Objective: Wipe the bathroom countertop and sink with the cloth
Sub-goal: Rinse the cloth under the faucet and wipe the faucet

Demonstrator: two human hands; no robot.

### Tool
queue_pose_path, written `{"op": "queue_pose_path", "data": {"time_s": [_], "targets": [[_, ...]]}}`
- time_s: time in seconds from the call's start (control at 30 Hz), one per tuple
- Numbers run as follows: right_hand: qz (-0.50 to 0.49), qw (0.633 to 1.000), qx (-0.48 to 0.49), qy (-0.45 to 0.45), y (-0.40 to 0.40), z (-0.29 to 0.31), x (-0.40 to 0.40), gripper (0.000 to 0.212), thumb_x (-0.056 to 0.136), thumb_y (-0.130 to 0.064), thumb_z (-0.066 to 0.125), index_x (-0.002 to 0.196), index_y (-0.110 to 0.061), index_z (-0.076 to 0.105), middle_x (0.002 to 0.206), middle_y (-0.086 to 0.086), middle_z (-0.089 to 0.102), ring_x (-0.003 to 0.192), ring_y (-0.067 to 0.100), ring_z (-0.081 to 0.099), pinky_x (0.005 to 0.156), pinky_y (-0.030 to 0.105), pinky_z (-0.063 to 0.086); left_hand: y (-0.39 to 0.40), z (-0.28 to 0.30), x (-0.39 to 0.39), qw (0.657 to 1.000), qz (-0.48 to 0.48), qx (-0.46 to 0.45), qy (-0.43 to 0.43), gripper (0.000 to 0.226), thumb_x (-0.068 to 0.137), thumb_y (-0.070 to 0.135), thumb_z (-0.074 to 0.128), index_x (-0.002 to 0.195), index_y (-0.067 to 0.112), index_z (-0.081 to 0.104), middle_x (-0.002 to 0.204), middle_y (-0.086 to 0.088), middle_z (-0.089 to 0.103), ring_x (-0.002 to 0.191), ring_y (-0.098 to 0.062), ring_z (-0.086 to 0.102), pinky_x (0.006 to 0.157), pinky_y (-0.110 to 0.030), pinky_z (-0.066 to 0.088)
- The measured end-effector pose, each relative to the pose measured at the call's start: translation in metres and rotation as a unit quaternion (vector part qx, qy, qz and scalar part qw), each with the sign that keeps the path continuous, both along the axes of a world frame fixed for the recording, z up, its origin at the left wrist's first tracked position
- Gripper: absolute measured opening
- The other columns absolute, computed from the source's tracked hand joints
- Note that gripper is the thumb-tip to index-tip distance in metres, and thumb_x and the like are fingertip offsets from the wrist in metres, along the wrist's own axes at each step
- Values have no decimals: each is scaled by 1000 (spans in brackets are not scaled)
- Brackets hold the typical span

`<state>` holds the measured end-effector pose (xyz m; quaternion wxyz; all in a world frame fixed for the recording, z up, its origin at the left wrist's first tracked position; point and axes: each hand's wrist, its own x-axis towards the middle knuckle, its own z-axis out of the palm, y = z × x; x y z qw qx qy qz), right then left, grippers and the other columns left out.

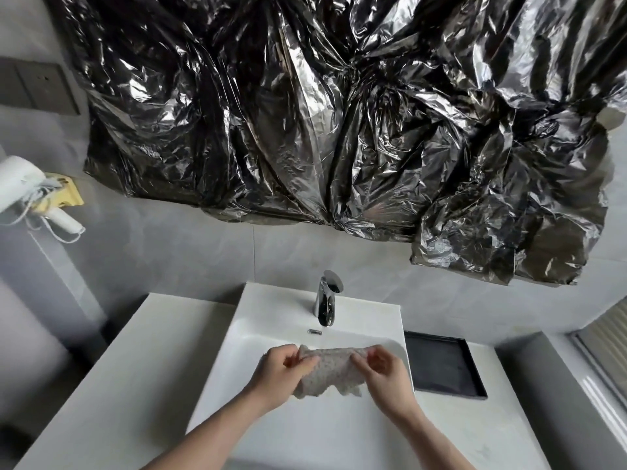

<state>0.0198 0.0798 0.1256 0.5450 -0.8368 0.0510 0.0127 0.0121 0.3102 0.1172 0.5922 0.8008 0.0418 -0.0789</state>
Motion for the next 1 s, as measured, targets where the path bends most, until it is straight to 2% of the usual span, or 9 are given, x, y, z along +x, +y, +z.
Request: {"op": "queue_pose_path", "data": {"time_s": [0.07,0.2,0.33,0.43,0.63,0.77,0.87,0.93,1.0], "targets": [[-5,999,24,35,-10,-10,10,22,95,-26,72,81,-11,64,71,1,73,64,14,68,65,29,54,-3,-8,6,999,25,-39,26,49,85,37,79,67,18,37,59,7,36,54,-12,37,51,-21,35],[-13,996,62,66,-18,-28,29,25,100,-25,65,80,-13,56,68,-3,61,63,16,57,63,34,48,-9,-24,23,996,35,-55,58,48,67,48,84,85,16,54,78,6,59,75,-11,54,72,-25,43],[-35,988,103,109,-21,-35,49,19,99,-26,63,86,-13,59,76,-3,64,70,13,54,64,30,43,-14,-38,47,995,59,-14,78,31,82,26,79,109,28,63,114,6,66,103,-14,63,83,-21,47],[-45,981,133,135,-25,-39,63,17,102,-22,60,90,-10,60,84,6,68,70,17,57,62,31,47,-19,-45,64,994,77,-2,82,32,85,20,75,114,29,66,117,8,65,111,-9,62,87,-18,46],[-58,956,227,176,-32,-43,83,16,104,-17,61,104,-1,61,96,24,73,78,50,74,55,51,62,-40,-54,89,991,102,-13,84,34,77,18,72,109,27,68,110,9,72,105,-3,66,92,-20,49],[-78,970,178,148,-45,-54,91,12,103,-15,61,100,-5,67,88,11,73,63,19,66,49,25,54,-41,-64,98,990,120,-22,74,19,89,12,68,104,22,71,95,3,78,89,-13,71,82,-27,52],[-92,965,184,163,-51,-67,96,13,103,-17,60,100,-7,68,93,16,76,71,20,70,61,34,61,-47,-62,103,989,134,-26,66,12,93,12,65,95,20,73,85,-3,77,71,-11,65,68,-24,48],[-103,966,170,166,-54,-76,96,12,102,-18,61,100,-9,69,98,16,77,77,22,71,66,35,60,-51,-64,106,989,130,-21,68,10,89,12,65,79,15,68,65,-1,63,61,-12,52,58,-25,40],[-100,973,131,159,-54,-85,96,12,100,-23,66,99,-14,73,97,9,79,84,21,73,68,30,58,-55,-66,108,989,127,-26,68,18,84,21,68,71,10,61,61,3,49,61,-14,42,59,-27,31]]}}
